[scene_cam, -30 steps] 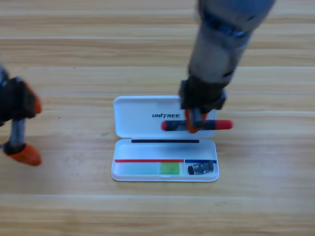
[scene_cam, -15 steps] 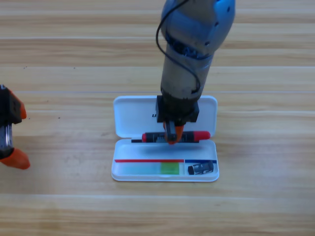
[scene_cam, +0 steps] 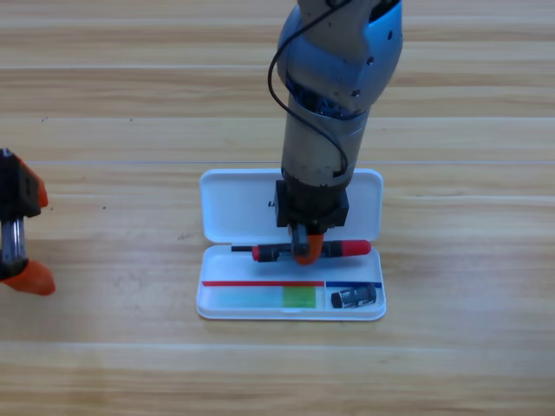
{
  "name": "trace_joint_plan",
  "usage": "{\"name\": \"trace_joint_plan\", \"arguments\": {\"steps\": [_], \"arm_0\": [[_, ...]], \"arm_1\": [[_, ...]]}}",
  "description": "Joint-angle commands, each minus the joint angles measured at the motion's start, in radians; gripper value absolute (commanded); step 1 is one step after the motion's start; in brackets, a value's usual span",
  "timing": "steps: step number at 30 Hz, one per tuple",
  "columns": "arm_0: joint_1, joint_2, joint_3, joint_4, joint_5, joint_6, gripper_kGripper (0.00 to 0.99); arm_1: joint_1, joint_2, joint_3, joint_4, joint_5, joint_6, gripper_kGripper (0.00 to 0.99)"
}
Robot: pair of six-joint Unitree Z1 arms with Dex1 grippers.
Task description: Clean up eraser and pencils
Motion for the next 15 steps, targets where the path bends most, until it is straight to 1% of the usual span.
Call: {"name": "trace_joint_plan", "arguments": {"steps": [1,5,8,11,15], "arm_0": [[0.015,0.006,0.038,-0.019,0.016,0.014,0.99],[0.017,0.009,0.049,-0.034,0.02,0.018,0.99],[0.026,0.001,0.042,-0.044,0.02,0.027,0.99],[0.051,-0.005,0.004,-0.053,0.02,0.049,0.99],[0.114,0.027,-0.096,-0.077,0.013,0.095,0.986]], "arm_1": [[0.026,0.045,0.004,0.008,0.008,0.022,0.888],[0.028,0.024,0.007,0.008,0.012,0.022,0.907],[0.031,-0.028,0.024,0.008,0.026,0.022,0.917],[0.037,-0.142,0.082,0.008,0.086,0.025,0.917],[0.04,-0.355,0.188,0.006,0.232,0.022,0.919]]}}
